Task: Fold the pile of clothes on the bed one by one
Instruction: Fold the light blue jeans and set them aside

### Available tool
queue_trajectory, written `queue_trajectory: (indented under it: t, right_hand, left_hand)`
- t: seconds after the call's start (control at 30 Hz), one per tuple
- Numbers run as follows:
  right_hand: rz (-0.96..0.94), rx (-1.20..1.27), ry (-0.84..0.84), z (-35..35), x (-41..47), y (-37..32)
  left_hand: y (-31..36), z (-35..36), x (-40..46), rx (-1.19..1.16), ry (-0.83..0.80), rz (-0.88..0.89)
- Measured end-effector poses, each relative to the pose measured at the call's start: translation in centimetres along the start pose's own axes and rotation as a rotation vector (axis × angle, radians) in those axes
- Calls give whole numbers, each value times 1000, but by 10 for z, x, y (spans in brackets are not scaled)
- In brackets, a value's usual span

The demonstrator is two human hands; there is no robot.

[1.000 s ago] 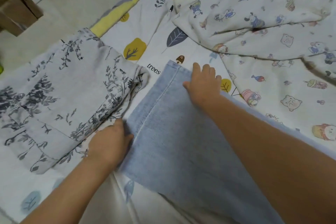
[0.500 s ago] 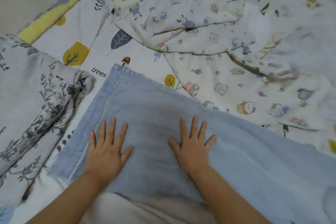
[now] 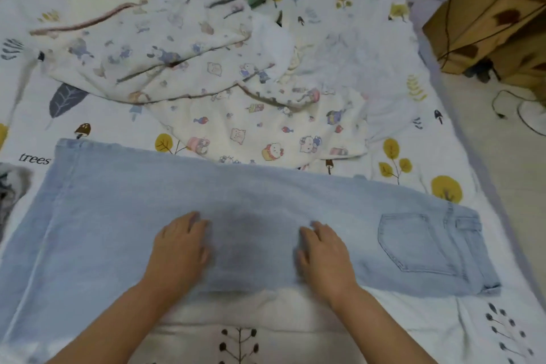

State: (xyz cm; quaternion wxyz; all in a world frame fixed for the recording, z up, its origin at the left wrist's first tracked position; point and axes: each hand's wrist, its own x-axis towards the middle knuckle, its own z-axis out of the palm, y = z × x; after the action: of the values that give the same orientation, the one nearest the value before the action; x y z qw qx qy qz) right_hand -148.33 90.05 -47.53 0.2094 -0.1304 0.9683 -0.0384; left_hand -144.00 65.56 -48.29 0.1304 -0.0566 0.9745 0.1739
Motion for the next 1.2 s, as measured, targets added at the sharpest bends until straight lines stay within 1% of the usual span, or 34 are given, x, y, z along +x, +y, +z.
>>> queue_trajectory:
  t: [0.03,0.17,0.23,0.27,0.3,0.33,0.43,0.47,0.53,0.6,0.67,0.7,0.73,0.77,0.8,0.83,0.87,0.9,0.93,0.97,1.03,1.07,1.1,1.13,1.17,1.2]
  right_hand:
    - [60,-8,-3,2,-8,15]
    - [231,1,-24,24,-31,61]
    - [230,-12,-158,43,-43,78]
    - [204,-14,-236,53,-49,85]
    - [173,-8,-279,60,-54,91]
    - [139,-1,-268,63,-55,96]
    - [102,-15,-73,54,-52,108]
    - [96,-42,-40,52,-50,112]
    - [38,-130,-85,49,-47,118]
    - [8,-137,-139,43,-45,123]
    - [-44,-168,-117,38,-45,129]
    - [-46,-144,-120,36,-48,131]
    - [-64,-160,-94,38,-52,131]
    - [-71,-155,-95,40,-56,131]
    - [-69,-125,-134,41,-61,132]
    - [-62,-84,-142,45,-63,133]
    - [-44,19,-93,49,-65,137]
    - [17,187,-39,48,-66,141]
    - [114,332,64,44,-67,146]
    - [225,434,218,36,-70,153]
    - [506,497,525,27,-73,178]
    - [663,505,582,20,-73,193]
    - [806,508,571,13,-70,206]
    - [883,478,528,7,-66,219]
    - [874,427,502,2,-60,229]
    - [791,358,497,-3,-51,235]
  left_hand:
    - [16,7,3,14,-8,74]
    - [53,33,-4,177,-37,232]
    - [53,54,-16,305,-101,291]
    - [50,65,-22,375,-170,296]
    - [47,75,-26,388,-227,284]
    - [46,78,-28,363,-259,260]
    - [49,78,-24,368,-227,261]
    - [53,75,-21,376,-221,248]
    - [61,72,-20,385,-201,239]
    - [64,70,-20,411,-208,232]
    - [62,71,-21,434,-213,214]
    - [61,71,-22,451,-222,209]
    - [64,70,-26,500,-216,201]
    - [68,71,-28,521,-155,225]
    - [75,73,-27,499,-105,249]
    - [85,74,-24,450,-98,254]
    - [99,70,-22,403,-77,242]
    - [113,68,-18,358,-53,243]
    - [128,69,-13,309,-31,243]
    - [143,72,-7,264,-16,244]
    - [168,86,7,216,-3,257]
    - [177,93,12,198,-74,238]
    - [181,103,17,207,-122,201]
    - [182,112,21,244,-151,167]
    - [182,119,20,250,-137,153]
    - [182,124,20,223,-77,180]
